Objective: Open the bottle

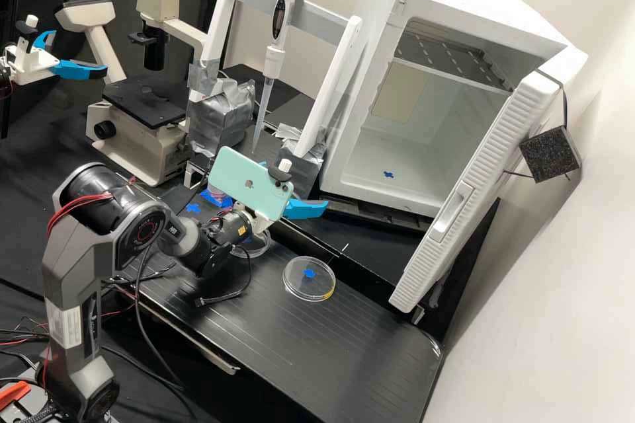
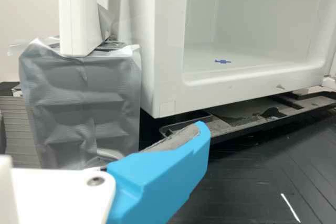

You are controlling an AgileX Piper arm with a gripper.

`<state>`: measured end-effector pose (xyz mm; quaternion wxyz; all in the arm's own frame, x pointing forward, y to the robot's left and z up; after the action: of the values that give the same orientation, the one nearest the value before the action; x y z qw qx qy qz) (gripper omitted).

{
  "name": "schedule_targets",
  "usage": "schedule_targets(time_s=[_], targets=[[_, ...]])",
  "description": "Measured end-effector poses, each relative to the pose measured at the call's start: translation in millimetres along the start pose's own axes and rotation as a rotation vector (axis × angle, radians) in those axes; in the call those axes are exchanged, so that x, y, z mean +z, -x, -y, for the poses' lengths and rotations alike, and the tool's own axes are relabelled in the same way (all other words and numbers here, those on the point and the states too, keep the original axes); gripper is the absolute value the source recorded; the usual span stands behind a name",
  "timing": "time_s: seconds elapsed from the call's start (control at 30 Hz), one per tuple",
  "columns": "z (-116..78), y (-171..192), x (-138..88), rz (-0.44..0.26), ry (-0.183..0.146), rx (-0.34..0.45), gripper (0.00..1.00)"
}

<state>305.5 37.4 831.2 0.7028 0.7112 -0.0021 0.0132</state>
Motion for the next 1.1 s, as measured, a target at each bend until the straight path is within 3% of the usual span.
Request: schedule_targets(time_s=[0.4, 0.53, 0.63, 0.83, 1.0, 1.1], targets=[[-2.1, 17, -3, -0.011, 0.000, 0.008, 1.00], [-5.6, 38, -17, -0.083, -0.004, 0.045, 1.00], [-4.8, 59, -34, -0.181, -0.009, 0.066, 1.00], [9.1, 84, -61, -0.322, 0.032, 0.070, 1.00], [28.3, 87, -67, -0.344, 0.072, 0.005, 1.00], [37.7, 86, -65, -0.326, 0.077, -0.024, 1.00]])
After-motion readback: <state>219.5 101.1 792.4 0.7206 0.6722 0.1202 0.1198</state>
